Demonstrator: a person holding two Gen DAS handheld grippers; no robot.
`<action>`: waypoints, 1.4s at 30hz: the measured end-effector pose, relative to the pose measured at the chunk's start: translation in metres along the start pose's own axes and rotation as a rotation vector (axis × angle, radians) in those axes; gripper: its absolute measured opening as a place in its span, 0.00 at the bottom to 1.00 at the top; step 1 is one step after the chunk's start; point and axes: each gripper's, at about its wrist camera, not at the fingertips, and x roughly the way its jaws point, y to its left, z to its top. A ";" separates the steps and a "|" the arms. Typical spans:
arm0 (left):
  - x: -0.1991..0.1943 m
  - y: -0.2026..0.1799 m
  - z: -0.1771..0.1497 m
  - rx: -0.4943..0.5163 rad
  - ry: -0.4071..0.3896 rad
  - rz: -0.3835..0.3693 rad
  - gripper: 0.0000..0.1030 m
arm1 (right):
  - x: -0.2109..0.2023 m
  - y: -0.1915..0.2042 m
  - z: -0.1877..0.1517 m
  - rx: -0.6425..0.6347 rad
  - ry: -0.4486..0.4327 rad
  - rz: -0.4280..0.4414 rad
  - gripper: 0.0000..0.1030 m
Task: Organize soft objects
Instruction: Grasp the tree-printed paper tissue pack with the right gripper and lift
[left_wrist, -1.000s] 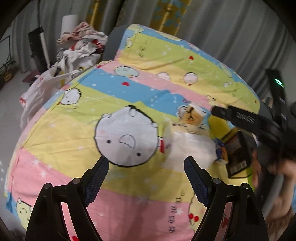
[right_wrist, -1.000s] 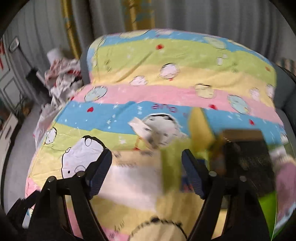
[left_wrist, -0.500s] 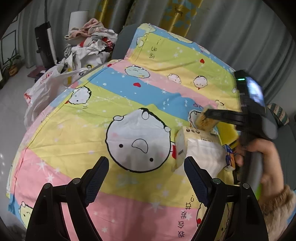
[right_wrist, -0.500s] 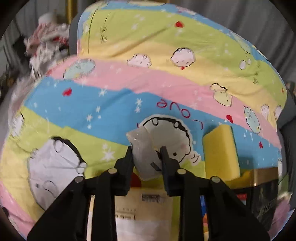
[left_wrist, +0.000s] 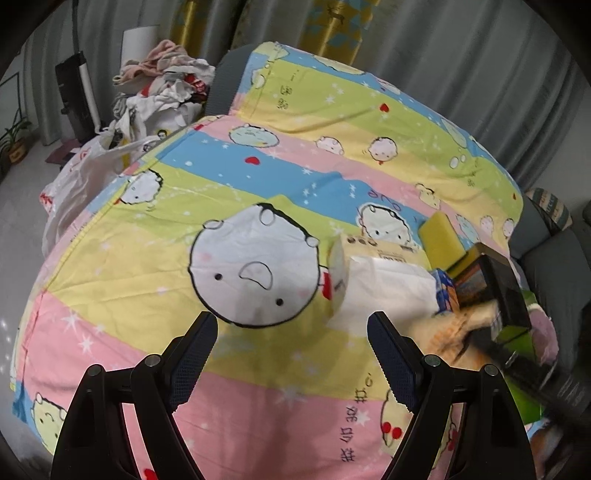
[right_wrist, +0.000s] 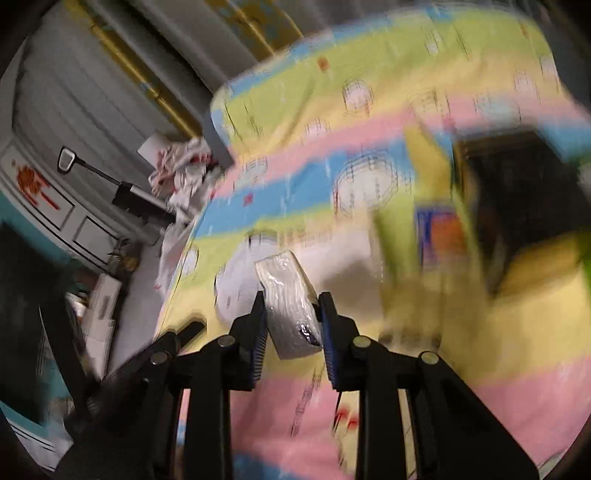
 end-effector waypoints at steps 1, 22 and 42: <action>0.000 -0.003 -0.002 0.006 0.008 -0.003 0.81 | 0.005 -0.006 -0.009 0.032 0.023 0.002 0.25; 0.032 -0.072 -0.058 0.131 0.191 -0.220 0.64 | 0.008 -0.056 -0.013 0.092 0.011 -0.110 0.61; 0.035 -0.117 -0.085 0.300 0.146 -0.246 0.40 | 0.017 -0.075 -0.018 0.145 0.051 -0.042 0.47</action>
